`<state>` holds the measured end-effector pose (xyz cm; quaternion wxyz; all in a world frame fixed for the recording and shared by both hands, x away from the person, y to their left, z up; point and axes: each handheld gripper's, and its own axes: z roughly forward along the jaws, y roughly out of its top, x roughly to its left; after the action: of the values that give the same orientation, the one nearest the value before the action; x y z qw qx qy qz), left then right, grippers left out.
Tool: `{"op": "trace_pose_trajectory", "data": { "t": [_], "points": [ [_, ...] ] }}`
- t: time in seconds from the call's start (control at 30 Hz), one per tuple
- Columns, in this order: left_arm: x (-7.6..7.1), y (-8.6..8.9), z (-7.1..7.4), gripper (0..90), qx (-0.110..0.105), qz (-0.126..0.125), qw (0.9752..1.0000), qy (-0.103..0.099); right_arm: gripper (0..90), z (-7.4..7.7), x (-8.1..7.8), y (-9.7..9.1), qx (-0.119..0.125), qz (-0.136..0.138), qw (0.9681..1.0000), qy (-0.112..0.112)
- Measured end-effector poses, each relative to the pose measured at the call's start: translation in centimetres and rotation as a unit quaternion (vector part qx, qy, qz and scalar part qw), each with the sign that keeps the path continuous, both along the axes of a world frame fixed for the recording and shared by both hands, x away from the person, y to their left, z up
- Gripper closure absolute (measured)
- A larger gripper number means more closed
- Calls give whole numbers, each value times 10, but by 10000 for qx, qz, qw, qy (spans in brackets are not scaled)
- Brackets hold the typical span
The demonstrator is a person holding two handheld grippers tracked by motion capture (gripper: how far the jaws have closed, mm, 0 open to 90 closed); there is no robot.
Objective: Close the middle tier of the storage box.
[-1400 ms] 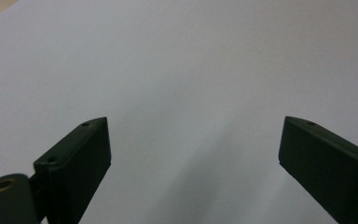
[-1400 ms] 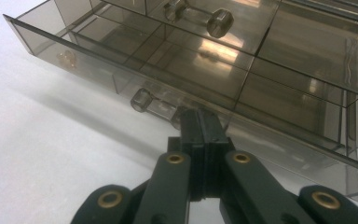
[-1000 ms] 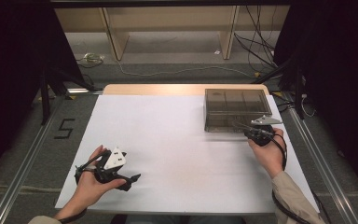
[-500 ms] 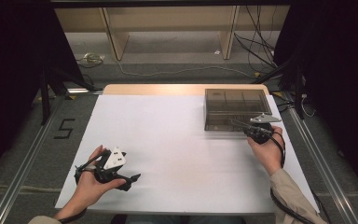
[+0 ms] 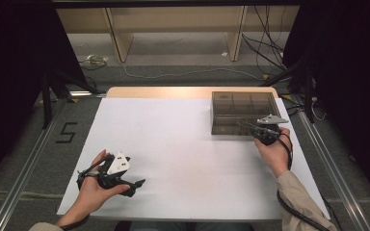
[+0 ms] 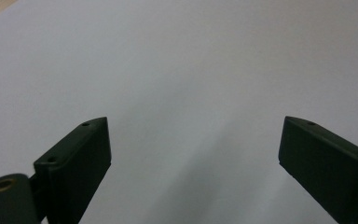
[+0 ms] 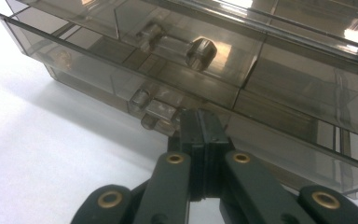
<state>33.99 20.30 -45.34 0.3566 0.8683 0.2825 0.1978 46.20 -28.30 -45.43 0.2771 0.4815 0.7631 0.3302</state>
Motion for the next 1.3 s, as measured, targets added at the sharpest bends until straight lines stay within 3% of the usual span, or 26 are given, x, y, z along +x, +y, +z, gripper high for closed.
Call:
{"op": "trace_pose_trajectory", "data": {
  "t": [0.83,1.3],
  "points": [
    [0,0,0,92,1,0,10000,0,900,-1,10,1,10,-80,9999,-59],
    [-1,0,1,92,-9,8,10000,-19,797,5,-5,-3,83,-20,9999,-82]
  ]
}}
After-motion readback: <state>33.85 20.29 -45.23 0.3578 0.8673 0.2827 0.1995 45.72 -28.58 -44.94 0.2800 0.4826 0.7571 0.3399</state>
